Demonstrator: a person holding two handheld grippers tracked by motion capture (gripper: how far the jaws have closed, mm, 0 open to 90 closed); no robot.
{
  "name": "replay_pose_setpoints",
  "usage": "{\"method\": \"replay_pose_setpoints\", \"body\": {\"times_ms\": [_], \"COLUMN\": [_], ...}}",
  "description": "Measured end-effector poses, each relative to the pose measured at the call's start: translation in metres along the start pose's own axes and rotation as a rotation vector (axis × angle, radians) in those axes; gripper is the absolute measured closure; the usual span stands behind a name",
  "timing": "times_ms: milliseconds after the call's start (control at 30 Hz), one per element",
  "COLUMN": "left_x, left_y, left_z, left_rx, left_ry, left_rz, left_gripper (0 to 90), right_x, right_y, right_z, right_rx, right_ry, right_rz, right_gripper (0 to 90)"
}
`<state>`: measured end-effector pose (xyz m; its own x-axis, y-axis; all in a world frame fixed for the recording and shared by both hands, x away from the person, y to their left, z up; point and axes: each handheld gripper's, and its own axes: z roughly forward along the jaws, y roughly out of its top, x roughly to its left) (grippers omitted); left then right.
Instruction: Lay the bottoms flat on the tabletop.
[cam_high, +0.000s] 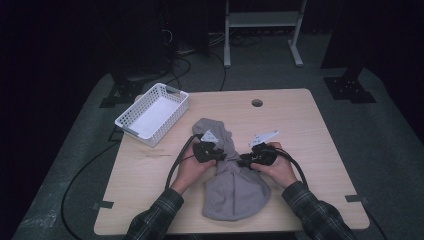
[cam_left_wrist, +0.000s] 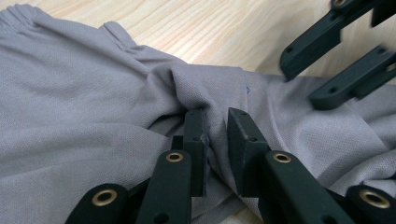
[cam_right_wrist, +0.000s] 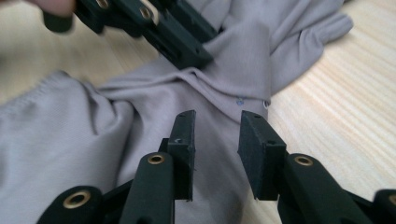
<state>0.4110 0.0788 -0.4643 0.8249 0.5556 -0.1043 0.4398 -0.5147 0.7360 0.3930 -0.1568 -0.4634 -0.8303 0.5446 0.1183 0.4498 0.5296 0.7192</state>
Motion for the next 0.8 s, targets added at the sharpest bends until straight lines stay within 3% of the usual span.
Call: {"method": "replay_pose_setpoints", "body": {"times_ms": [133,500,800], "left_x": [0.001,0.001,0.004], "left_y": [-0.002,-0.003,-0.004], "left_z": [0.0,0.001,0.001], "left_rx": [-0.008,-0.011,-0.009], "left_ry": [-0.006,-0.014,-0.024], "left_rz": [-0.011,-0.022,-0.032], "left_gripper": [77.0,79.2,79.3], "right_x": [0.002,0.008,0.018], "right_y": [0.003,0.01,0.012], "right_z": [0.004,0.018,0.016], "right_rx": [-0.012,-0.001,0.042], "right_ry": [-0.043,-0.02,-0.035], "right_rz": [-0.045,-0.1,-0.211], "right_gripper": [67.0,74.5,70.2]}}
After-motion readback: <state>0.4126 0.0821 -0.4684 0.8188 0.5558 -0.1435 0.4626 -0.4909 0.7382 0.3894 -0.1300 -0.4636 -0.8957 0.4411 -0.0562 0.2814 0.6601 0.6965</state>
